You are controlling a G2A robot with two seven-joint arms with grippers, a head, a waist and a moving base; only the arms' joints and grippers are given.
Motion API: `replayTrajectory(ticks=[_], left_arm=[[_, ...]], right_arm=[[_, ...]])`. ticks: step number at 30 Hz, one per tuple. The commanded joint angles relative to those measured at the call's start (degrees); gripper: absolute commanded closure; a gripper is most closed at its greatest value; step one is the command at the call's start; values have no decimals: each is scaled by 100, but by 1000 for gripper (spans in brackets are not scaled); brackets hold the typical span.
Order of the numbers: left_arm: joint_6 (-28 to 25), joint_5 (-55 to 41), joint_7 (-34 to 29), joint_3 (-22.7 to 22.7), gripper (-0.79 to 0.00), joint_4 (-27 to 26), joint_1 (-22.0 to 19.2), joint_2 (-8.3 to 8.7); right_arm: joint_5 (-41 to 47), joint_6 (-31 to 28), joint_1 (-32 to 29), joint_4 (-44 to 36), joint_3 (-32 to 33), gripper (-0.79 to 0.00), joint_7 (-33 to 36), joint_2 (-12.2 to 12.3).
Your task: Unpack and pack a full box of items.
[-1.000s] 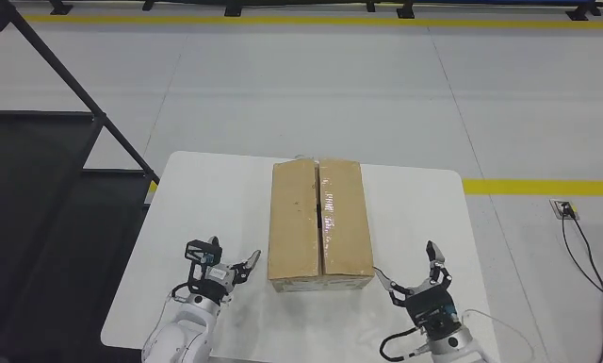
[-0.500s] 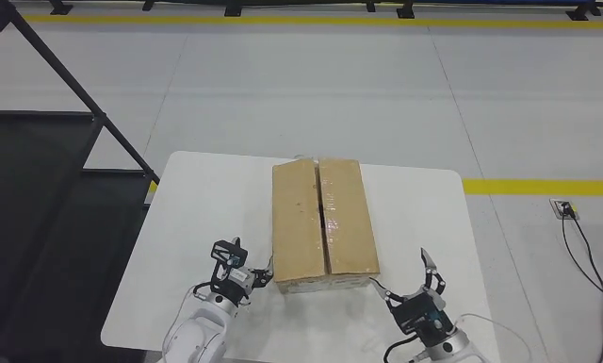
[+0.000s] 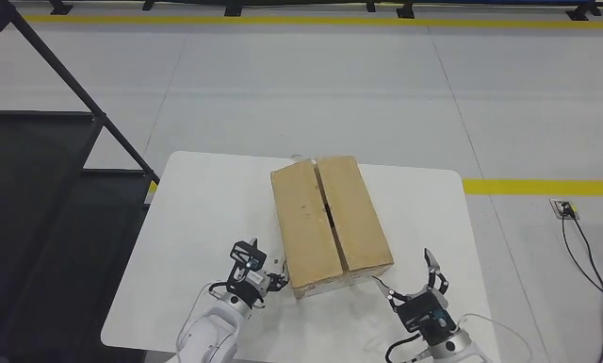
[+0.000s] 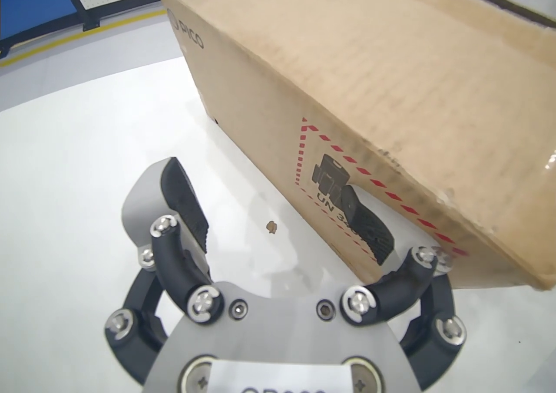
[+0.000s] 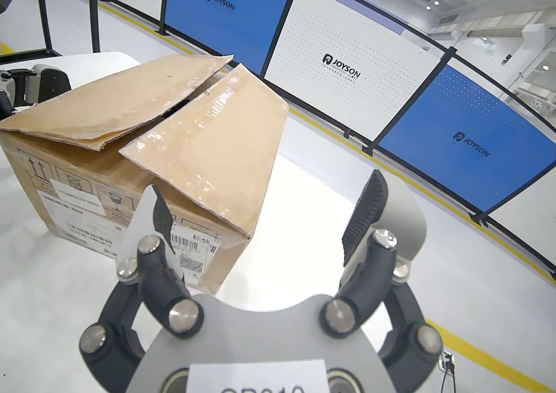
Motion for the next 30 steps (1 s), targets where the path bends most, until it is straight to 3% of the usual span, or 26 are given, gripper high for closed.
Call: replayTrajectory(ticks=[1,9,18,30], left_arm=[[-38,20,13,30,-785,-2,-13,-8],[-284,79,45,137,-785,21,-61,-31],[-954,235,164,-30,-785,36,70,41],[-1179,231,177,8,-785,-12,62,41]], right_arm=[[17,-12,-8,1,14,-785,-12,-2],[17,-29,-15,3,33,-785,-22,-11],[9,-90,16,8,41,-785,5,-21],[37,-35,-12,-33,110,-785,-19,-35]])
